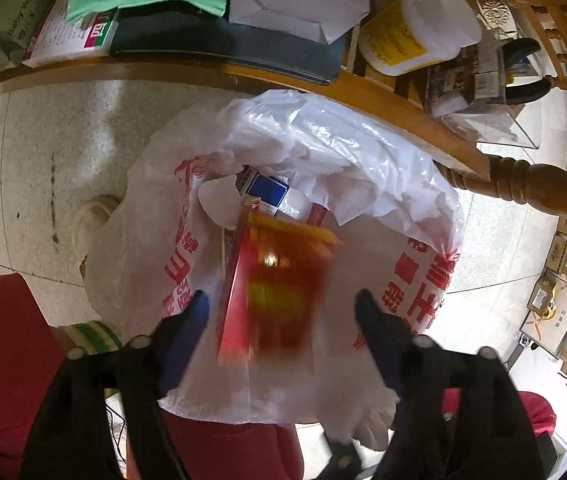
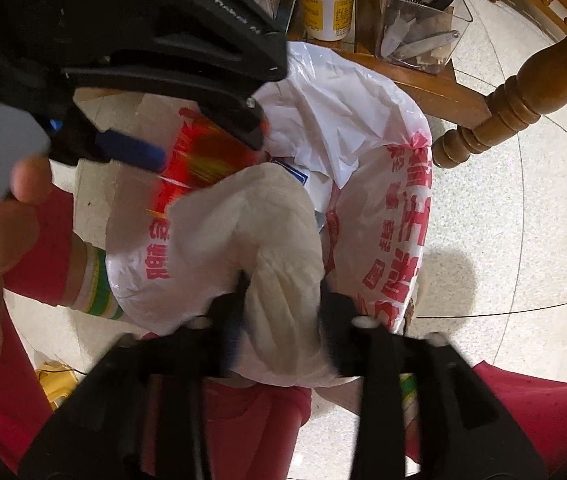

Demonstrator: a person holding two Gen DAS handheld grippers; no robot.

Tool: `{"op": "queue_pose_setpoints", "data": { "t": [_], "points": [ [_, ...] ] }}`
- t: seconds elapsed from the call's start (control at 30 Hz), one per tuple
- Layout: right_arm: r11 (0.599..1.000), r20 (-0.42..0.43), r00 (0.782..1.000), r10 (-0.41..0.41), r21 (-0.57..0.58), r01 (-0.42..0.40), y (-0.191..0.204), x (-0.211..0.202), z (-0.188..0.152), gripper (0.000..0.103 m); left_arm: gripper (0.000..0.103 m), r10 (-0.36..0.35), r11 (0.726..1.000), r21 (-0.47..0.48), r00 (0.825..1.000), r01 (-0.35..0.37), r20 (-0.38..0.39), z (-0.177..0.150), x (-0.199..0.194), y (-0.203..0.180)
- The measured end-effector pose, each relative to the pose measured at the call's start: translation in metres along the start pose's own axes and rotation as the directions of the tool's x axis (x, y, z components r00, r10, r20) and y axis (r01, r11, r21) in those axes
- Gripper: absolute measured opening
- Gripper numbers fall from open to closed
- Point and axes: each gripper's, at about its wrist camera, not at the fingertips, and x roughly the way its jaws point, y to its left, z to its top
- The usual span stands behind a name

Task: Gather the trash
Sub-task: 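Lower red box and tissue into the bag and open both tools, then raise both open tools from the bag back up to the table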

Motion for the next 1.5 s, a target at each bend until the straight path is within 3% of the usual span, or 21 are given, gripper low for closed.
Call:
{"op": "queue_pose_setpoints", "data": {
  "t": [0.03, 0.5, 0.63, 0.83, 1.07, 1.2, 1.3, 1.4, 1.43, 1.5],
  "points": [
    [1.0, 0.003, 1.0, 0.011, 0.004, -0.011, 0.0, -0.001, 0.0, 0.058, 0.074, 0.006, 1.0, 0.002, 1.0, -0.006, 0.002, 0.0, 0.0, 0.0],
    [1.0, 0.021, 0.999, 0.025, 0.003, -0.025, -0.005, -0.008, 0.001, 0.061, 0.08, 0.043, 0.999, 0.019, 0.996, -0.045, 0.072, -0.01, -0.019, -0.004],
    [1.0, 0.048, 0.999, 0.025, -0.002, -0.025, -0.003, -0.019, -0.001, 0.068, 0.081, 0.076, 0.996, 0.047, 0.989, -0.082, 0.127, -0.017, -0.032, -0.009],
    [1.0, 0.094, 0.995, 0.021, -0.024, -0.019, 0.003, -0.04, -0.01, 0.069, 0.083, 0.106, 0.987, 0.094, 0.973, -0.127, 0.203, -0.035, -0.054, -0.015],
    [0.999, 0.205, 0.979, 0.024, -0.031, -0.018, 0.005, -0.097, -0.029, 0.075, 0.083, 0.11, 0.974, 0.16, 0.953, -0.16, 0.282, -0.074, -0.095, -0.015],
    [0.998, 0.306, 0.95, 0.063, -0.024, -0.059, 0.004, -0.152, -0.044, 0.083, 0.083, 0.101, 0.956, 0.222, 0.927, -0.191, 0.361, -0.118, -0.14, -0.011],
    [0.999, 0.439, 0.898, 0.041, -0.026, -0.033, 0.001, -0.214, -0.053, 0.092, 0.084, 0.058, 0.944, 0.276, 0.914, -0.182, 0.402, -0.143, -0.179, -0.013],
    [1.0, 0.541, 0.841, 0.002, -0.023, 0.013, -0.001, -0.265, -0.053, 0.096, 0.089, 0.054, 0.913, 0.327, 0.869, -0.242, 0.491, -0.161, -0.234, -0.024],
    [0.999, 0.576, 0.817, -0.011, -0.023, 0.029, -0.003, -0.287, -0.051, 0.096, 0.091, 0.055, 0.892, 0.354, 0.845, -0.281, 0.532, -0.167, -0.257, -0.03],
    [0.999, 0.609, 0.793, -0.009, -0.036, 0.039, -0.007, -0.314, -0.045, 0.096, 0.092, 0.05, 0.855, 0.39, 0.803, -0.341, 0.594, -0.175, -0.293, -0.041]
  ]
}}
